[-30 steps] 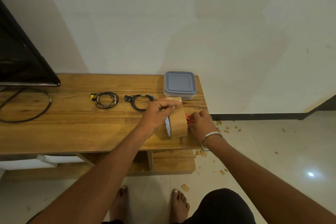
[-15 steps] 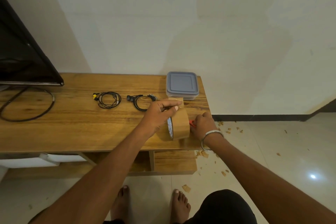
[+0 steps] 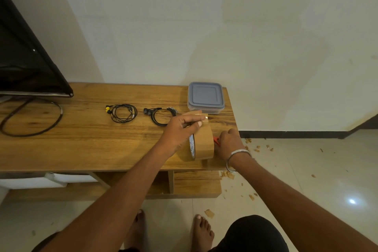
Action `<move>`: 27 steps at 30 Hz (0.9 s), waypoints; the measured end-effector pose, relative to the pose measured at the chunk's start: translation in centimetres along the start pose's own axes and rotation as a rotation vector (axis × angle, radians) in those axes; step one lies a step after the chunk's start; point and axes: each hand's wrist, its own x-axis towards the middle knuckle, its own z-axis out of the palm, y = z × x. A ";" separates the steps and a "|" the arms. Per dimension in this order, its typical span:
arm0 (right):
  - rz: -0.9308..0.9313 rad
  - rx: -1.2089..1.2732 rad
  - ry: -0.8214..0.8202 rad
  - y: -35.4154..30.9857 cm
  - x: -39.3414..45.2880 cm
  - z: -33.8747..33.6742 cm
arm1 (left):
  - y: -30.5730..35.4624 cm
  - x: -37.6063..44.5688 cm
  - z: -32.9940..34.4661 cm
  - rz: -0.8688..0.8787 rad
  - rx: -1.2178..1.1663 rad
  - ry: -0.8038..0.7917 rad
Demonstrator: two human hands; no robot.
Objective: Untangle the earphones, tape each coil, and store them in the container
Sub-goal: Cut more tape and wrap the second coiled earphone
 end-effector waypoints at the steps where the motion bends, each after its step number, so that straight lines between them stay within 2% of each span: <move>1: 0.009 -0.035 -0.009 -0.1 -0.1 -0.1 | 0.0 0.0 0.0 0.008 0.005 -0.003; 5: 0.033 -0.020 -0.054 0.0 -0.2 -1.2 | 0.1 -0.2 0.1 0.018 0.026 -0.006; 10: 0.127 0.225 -0.042 1.7 0.2 -2.1 | 0.4 -0.2 -0.1 -0.021 -0.029 -0.030; 18: 0.052 0.612 -0.067 4.3 -0.7 -2.5 | 1.3 -0.4 0.0 -0.093 -0.041 -0.035; 23: -0.048 0.583 -0.210 4.9 -1.1 -3.7 | 1.2 -0.4 0.1 -0.084 -0.014 -0.058; 27: -0.063 0.545 -0.434 5.5 -1.3 -5.8 | 1.2 -0.5 -0.1 -0.062 -0.014 -0.071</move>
